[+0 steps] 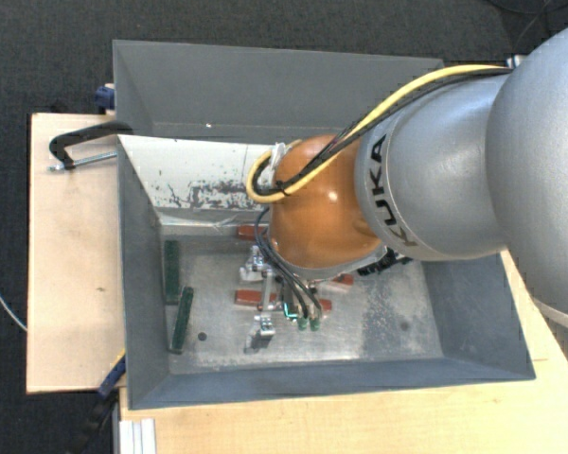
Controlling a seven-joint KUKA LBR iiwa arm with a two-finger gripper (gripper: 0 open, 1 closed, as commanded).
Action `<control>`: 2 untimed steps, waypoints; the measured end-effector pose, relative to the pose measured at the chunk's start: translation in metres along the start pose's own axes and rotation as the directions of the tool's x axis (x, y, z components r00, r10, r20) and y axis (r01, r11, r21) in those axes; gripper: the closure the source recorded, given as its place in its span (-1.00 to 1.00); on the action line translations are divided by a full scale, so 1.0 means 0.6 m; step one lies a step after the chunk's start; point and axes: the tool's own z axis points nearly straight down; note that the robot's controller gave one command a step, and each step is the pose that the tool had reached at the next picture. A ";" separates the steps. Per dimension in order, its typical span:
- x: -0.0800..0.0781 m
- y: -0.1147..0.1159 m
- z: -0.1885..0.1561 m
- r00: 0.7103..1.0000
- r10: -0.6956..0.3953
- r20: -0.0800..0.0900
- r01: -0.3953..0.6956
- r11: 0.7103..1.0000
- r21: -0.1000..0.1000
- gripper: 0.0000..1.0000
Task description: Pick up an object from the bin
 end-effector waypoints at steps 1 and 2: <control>-0.004 -0.001 -0.007 1.000 0.002 0.008 -0.002 1.000 -0.002 -1.00; -0.037 -0.076 0.099 0.997 -0.072 0.006 0.072 0.997 -0.002 1.00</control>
Offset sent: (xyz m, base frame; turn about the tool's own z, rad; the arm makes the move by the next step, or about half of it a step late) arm 0.0202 -0.0475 -0.0657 -0.0713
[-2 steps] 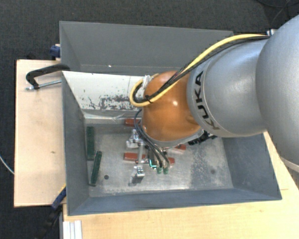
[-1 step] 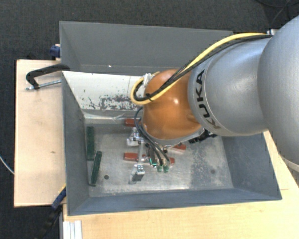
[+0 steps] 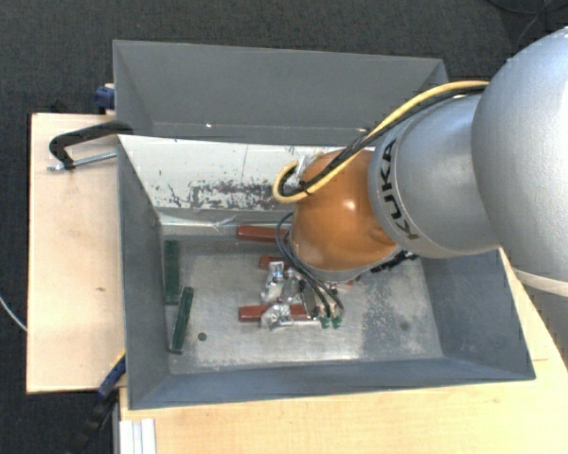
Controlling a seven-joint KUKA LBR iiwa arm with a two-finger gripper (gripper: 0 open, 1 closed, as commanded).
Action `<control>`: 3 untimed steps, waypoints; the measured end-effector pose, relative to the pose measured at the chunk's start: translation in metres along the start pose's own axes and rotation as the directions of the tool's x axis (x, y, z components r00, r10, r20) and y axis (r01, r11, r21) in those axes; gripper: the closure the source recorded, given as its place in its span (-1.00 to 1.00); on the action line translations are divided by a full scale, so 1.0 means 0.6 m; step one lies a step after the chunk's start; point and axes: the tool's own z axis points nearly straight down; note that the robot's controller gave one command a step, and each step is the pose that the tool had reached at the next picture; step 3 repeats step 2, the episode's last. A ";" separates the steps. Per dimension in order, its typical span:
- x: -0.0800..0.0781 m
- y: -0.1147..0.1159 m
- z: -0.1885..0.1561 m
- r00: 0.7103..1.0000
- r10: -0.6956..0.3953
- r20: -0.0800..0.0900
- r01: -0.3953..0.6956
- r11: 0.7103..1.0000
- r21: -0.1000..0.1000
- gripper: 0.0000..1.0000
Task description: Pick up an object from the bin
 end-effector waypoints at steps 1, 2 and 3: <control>0.000 0.000 0.000 1.000 0.000 0.000 0.000 1.000 0.000 1.00; -0.041 -0.062 -0.248 0.997 0.076 0.009 -0.076 0.997 0.000 1.00; -0.041 -0.062 -0.248 0.997 0.076 0.009 -0.076 0.997 0.000 1.00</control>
Offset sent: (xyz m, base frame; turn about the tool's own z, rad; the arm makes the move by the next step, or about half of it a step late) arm 0.0262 -0.0365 0.1472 0.0762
